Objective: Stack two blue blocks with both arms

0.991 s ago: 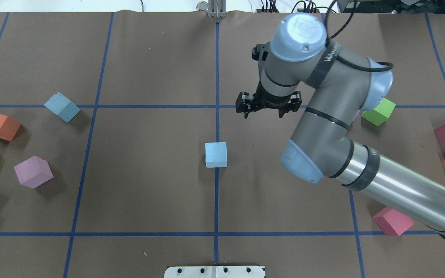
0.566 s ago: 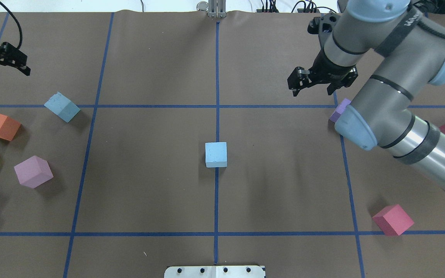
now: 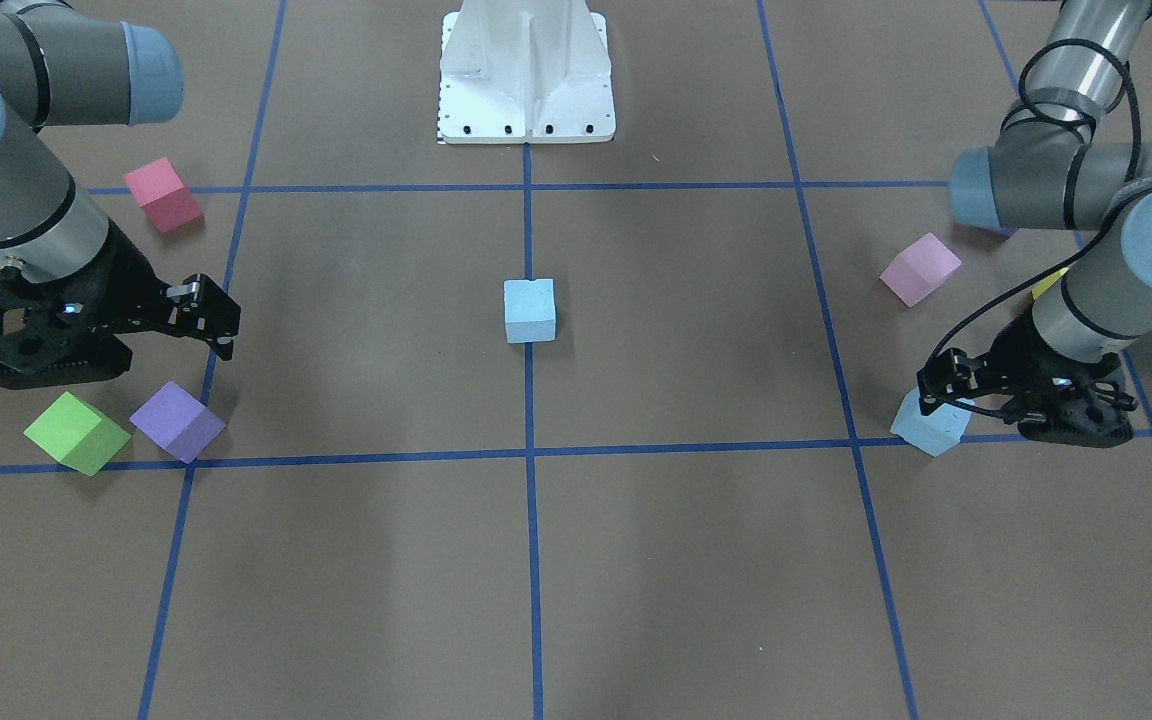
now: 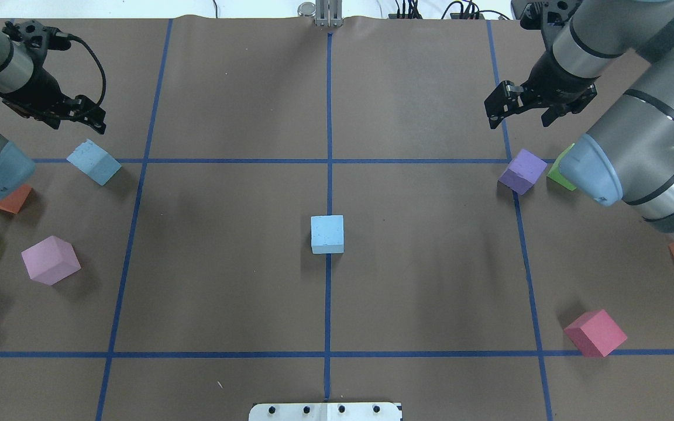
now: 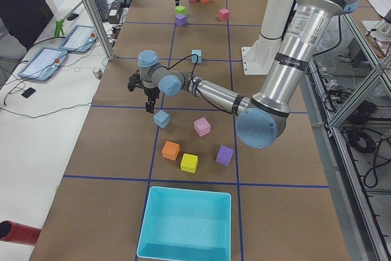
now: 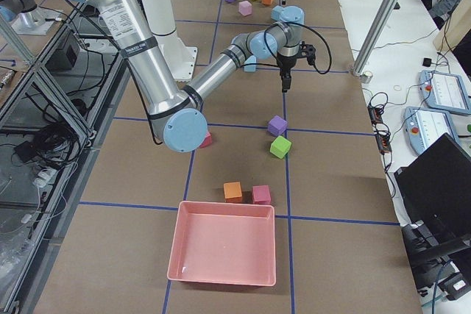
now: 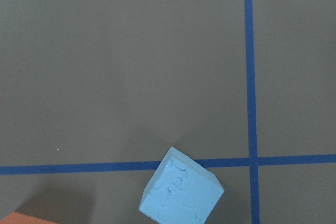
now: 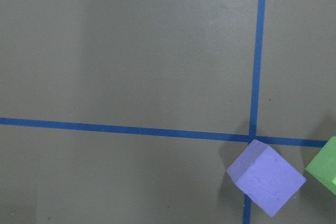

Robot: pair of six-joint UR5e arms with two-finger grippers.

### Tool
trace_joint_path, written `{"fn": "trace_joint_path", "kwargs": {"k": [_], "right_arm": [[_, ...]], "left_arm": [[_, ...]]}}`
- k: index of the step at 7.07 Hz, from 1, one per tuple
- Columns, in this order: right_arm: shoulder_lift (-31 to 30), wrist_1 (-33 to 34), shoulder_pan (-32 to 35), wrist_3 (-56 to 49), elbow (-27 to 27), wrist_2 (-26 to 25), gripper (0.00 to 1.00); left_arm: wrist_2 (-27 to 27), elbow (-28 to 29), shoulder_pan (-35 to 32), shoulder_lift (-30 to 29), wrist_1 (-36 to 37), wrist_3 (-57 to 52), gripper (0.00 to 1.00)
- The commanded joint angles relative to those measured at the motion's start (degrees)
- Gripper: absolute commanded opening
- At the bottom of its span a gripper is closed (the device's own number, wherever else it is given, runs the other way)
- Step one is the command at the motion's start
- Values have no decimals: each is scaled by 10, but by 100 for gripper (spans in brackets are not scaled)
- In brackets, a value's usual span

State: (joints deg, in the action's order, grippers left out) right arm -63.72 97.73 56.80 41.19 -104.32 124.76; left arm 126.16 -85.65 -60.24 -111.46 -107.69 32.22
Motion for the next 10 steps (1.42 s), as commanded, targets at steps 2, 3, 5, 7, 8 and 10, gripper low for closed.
{"fn": "trace_joint_path", "kwargs": {"k": [2, 3, 5, 7, 8, 10], "right_arm": [[-9, 0, 6, -15, -1, 0, 100], [-9, 0, 5, -15, 0, 0, 100], [-8, 0, 3, -14, 1, 0, 100], [-8, 0, 2, -15, 0, 0, 100], [-8, 0, 2, -14, 0, 0, 100], [-8, 0, 0, -15, 1, 0, 100]], "left_arm": [[-43, 11, 6, 6, -38, -150, 100], [-43, 8, 6, 5, -37, -151, 100], [-34, 0, 9, 25, -35, -140, 100], [-14, 0, 27, 33, -38, -91, 100], [-6, 1, 29, 33, -38, -87, 100], [-5, 1, 32, 37, -37, -87, 100]]}}
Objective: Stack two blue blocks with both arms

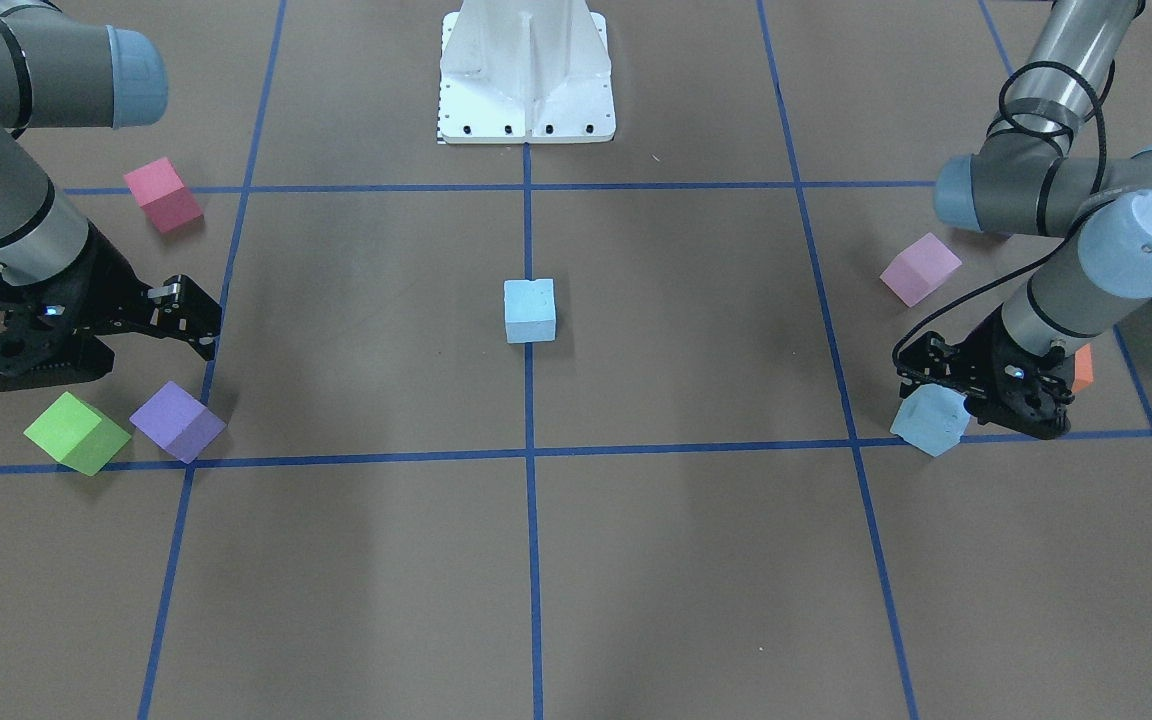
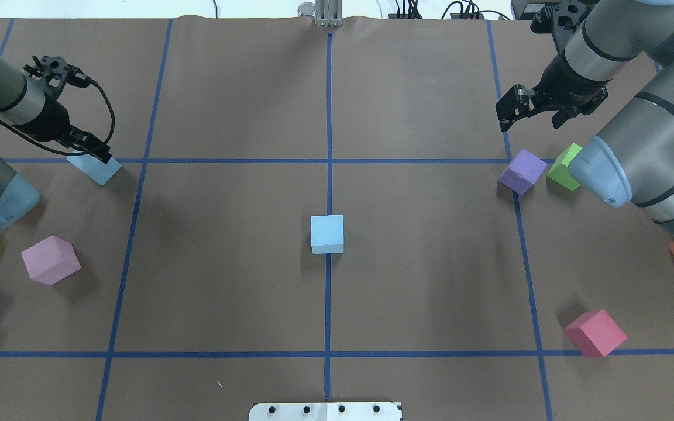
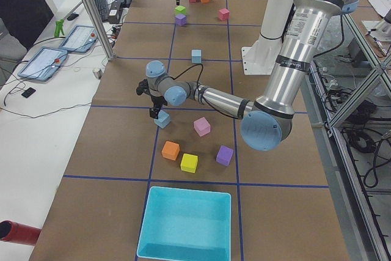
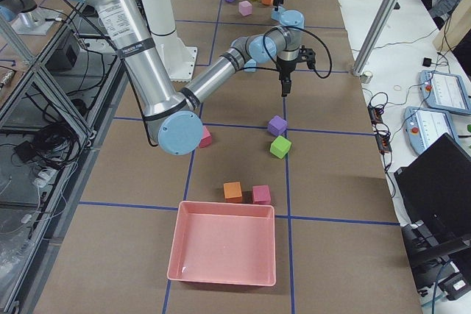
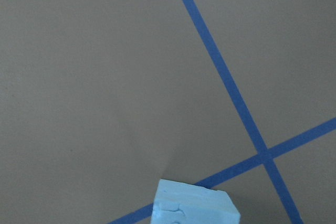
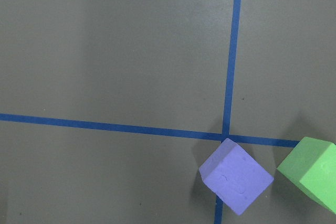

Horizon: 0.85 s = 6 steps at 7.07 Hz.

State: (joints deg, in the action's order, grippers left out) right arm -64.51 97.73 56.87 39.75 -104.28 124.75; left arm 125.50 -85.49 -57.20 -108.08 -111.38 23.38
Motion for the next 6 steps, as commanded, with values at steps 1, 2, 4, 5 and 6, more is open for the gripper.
{"fn": "trace_joint_path", "kwargs": {"k": [1, 2, 4, 5, 6], "right_arm": [[0, 0, -1, 1, 0, 0, 100], [0, 0, -1, 1, 0, 0, 100], [0, 0, -3, 1, 1, -1, 100], [0, 0, -3, 1, 1, -1, 100], [1, 0, -4, 1, 0, -1, 100]], "left_arm": [[2, 0, 2, 3, 1, 1, 100], [2, 2, 2, 4, 1, -7, 100], [-3, 5, 2, 4, -2, -22, 100], [-2, 9, 2, 4, -1, -34, 100], [-3, 10, 3, 4, -1, -34, 100]]}}
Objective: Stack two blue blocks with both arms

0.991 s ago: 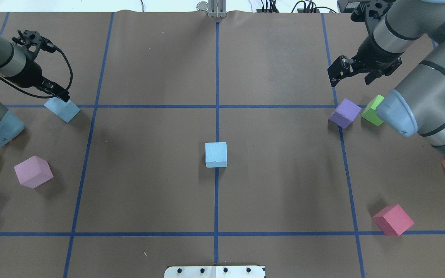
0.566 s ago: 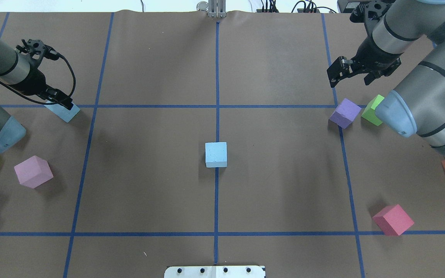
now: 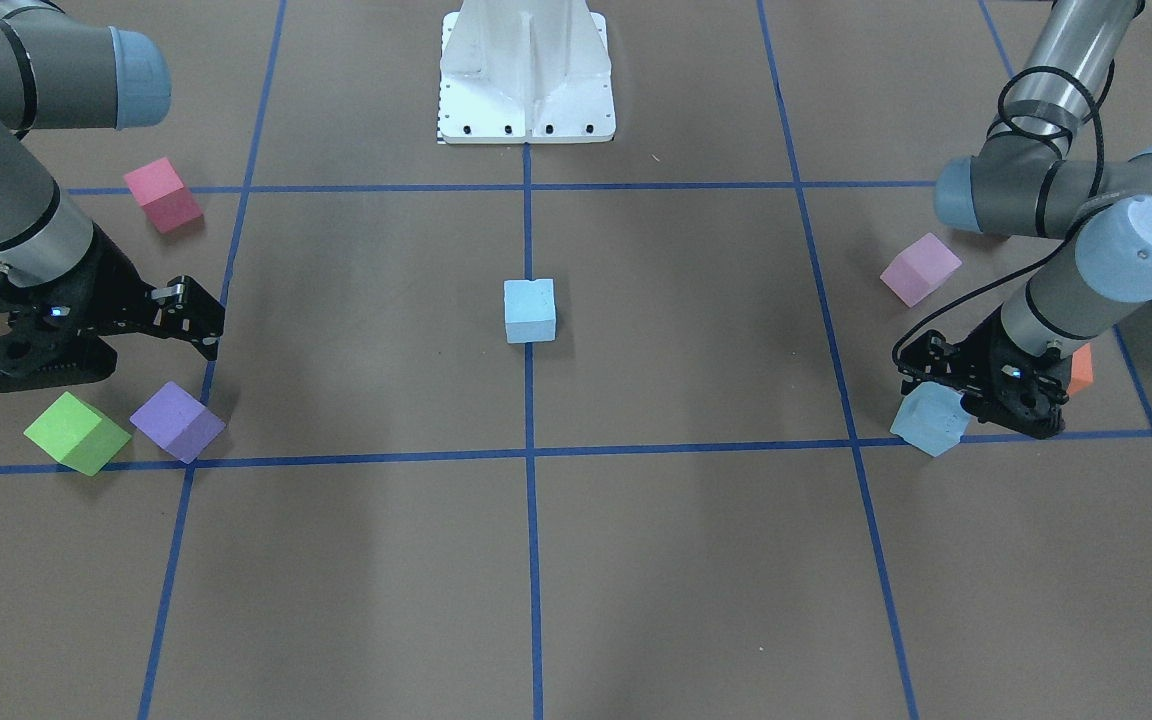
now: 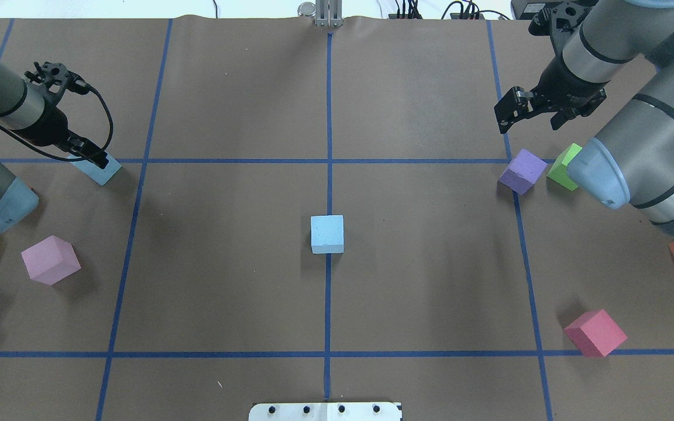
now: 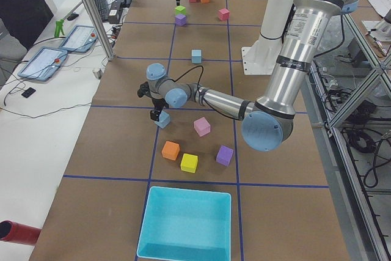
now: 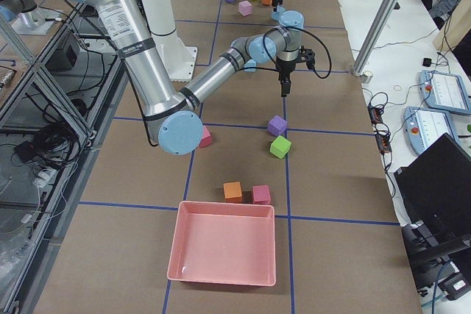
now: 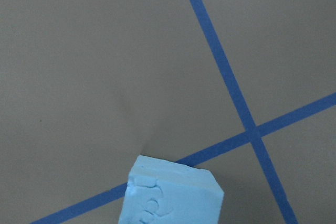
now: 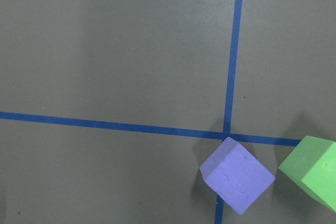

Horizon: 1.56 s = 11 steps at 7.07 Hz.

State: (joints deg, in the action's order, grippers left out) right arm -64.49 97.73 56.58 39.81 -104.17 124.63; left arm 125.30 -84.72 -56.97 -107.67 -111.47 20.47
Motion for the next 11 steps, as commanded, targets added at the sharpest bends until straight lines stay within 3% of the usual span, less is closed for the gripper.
{"fn": "trace_joint_path", "kwargs": {"k": [1, 11], "right_arm": [[1, 0, -1, 0, -1, 0, 100], [2, 0, -6, 0, 0, -4, 100]], "left_arm": [[-1, 4, 1, -1, 0, -5, 100], [-2, 57, 13, -36, -4, -7, 97]]}}
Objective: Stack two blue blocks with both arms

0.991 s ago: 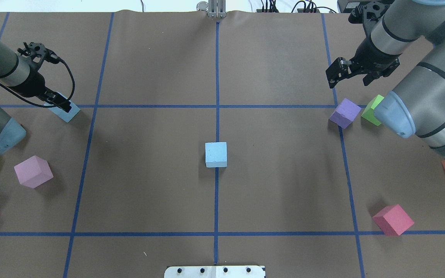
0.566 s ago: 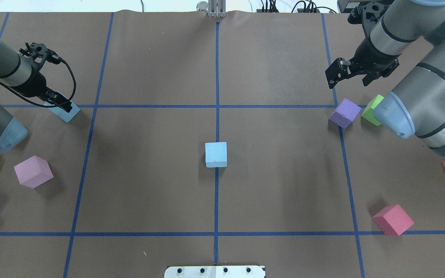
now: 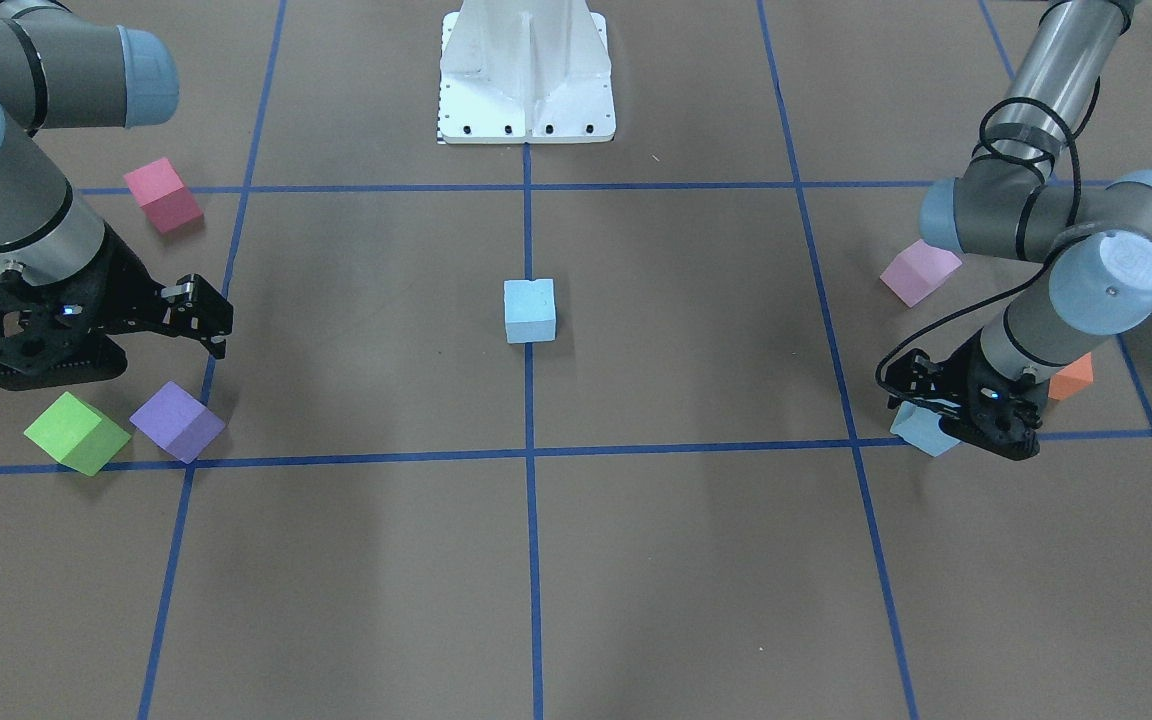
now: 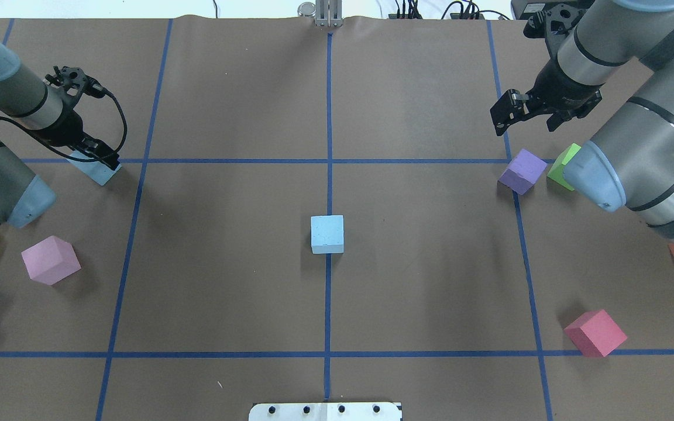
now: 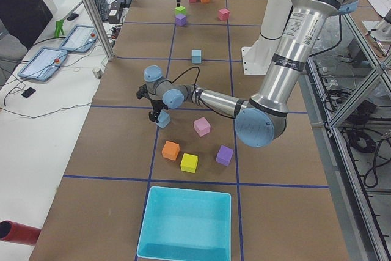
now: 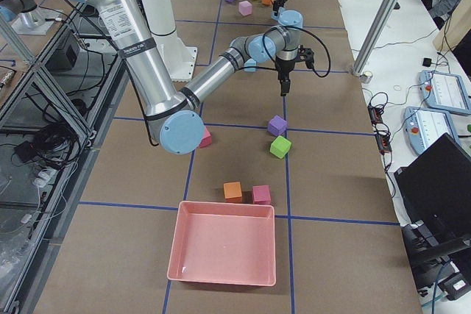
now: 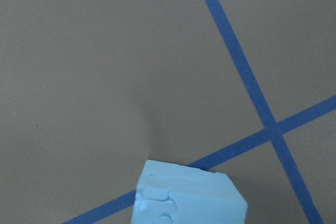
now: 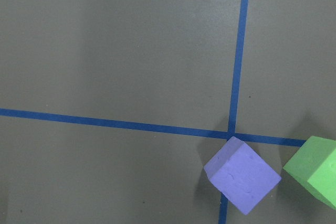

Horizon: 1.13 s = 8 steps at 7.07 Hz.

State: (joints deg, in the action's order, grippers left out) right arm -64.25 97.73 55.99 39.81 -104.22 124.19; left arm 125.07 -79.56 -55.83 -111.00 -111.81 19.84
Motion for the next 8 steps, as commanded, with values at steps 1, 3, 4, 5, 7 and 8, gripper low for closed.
{"fn": "trace_joint_path", "kwargs": {"k": [1, 3, 4, 5, 7, 8], "right_arm": [[0, 0, -1, 0, 1, -1, 100], [0, 0, -1, 0, 1, -2, 100], [0, 0, -1, 0, -1, -2, 100], [1, 0, -1, 0, -1, -3, 100], [1, 0, -2, 0, 0, -3, 100], [0, 0, -1, 0, 1, -3, 100]], "left_arm": [[0, 5, 0, 0, -1, -1, 96], [0, 8, 1, 6, 0, -20, 91], [1, 10, 1, 5, 0, -17, 81], [1, 10, 2, 4, 0, -13, 70], [1, 9, 2, 4, 1, -10, 65], [1, 9, 1, 4, 1, -9, 65]]}}
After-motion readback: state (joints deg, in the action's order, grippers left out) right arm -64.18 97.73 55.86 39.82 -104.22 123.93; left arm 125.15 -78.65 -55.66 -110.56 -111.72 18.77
